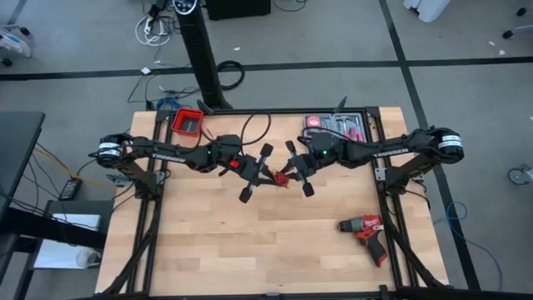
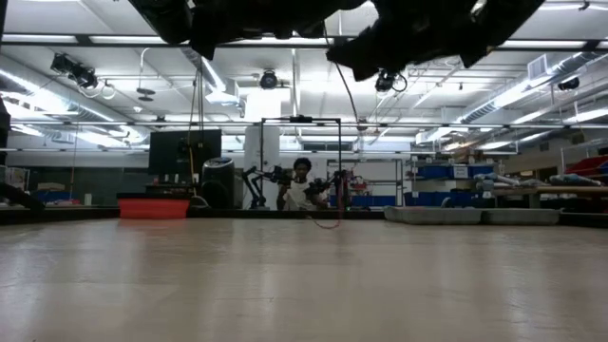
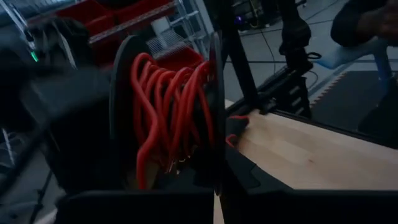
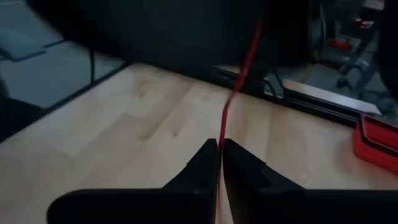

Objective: Coil cords
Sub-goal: Coil the red wire onto the black spool

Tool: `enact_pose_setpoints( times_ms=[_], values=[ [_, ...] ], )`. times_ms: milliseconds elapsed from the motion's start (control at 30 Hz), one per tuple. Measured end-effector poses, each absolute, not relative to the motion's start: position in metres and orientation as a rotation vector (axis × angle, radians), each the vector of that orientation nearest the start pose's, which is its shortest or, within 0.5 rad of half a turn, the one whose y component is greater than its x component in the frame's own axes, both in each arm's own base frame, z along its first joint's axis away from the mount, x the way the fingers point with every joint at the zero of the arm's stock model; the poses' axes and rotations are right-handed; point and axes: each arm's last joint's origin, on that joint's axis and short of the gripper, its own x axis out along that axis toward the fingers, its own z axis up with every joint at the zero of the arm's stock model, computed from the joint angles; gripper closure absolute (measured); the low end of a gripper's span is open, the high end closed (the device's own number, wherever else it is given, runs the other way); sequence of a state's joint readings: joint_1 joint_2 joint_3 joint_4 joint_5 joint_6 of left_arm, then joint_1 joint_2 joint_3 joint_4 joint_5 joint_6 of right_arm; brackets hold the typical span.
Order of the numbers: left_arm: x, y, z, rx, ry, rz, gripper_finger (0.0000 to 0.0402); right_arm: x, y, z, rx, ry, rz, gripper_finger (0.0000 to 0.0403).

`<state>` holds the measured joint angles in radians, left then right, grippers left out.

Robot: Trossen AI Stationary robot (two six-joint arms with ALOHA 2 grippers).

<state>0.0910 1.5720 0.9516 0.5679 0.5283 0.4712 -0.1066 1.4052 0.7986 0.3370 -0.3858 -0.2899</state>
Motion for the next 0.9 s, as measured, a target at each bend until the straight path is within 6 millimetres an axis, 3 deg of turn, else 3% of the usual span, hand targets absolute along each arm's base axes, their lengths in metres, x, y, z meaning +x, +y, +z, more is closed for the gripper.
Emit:
enact_pose_setpoints(
  times_ms=[433,900],
  values=[
    [0.348,0.018,0.278,0.477,-0.132,-0.375,0.0396,0.286,-0.028,0.216,-0.195,0.187,0.229,0.0380],
    [0.348,0.020,0.280,0.506,-0.146,-0.317,0.0396,0.277,-0.035,0.204,-0.173,0.189,0.196,0.0380]
  ],
)
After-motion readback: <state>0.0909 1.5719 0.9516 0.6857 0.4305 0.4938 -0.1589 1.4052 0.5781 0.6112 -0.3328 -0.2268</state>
